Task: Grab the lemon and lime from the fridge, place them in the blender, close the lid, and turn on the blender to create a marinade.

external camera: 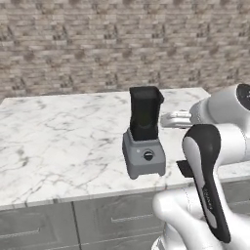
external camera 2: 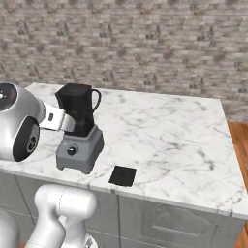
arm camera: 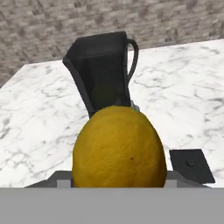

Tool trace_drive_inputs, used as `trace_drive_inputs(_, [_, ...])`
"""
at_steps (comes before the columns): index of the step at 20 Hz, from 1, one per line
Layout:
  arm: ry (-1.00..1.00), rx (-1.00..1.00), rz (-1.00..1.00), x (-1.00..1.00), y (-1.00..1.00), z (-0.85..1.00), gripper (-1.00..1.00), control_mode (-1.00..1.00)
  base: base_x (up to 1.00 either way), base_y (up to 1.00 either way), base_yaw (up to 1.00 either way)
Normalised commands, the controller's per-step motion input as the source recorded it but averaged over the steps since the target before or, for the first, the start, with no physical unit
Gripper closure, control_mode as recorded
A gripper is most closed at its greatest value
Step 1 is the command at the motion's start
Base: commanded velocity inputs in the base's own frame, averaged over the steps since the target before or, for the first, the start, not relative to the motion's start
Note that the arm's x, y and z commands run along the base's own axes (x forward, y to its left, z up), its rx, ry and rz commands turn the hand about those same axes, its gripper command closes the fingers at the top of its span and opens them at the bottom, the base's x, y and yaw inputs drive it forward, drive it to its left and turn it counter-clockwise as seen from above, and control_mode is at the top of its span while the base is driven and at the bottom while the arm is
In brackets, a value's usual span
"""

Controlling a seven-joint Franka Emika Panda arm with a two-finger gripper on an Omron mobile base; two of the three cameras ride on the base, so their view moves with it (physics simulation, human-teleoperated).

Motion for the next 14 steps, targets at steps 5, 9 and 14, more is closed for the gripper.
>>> trace_drive_inputs(5, [0.07, -0.03, 0.12, 0.32, 0.01, 0.81, 1.0, -1.0, 0.0, 0.0, 0.0])
trace_drive_inputs(9, [0.28, -0.03, 0.12, 0.85, 0.11, 0.52, 1.0, -1.0, 0.0, 0.0, 0.0])
trace_drive_inputs(14, [0.18, -0.06, 0.12, 0.43, 0.11, 0.11, 1.0, -1.0, 0.0, 0.0, 0.0])
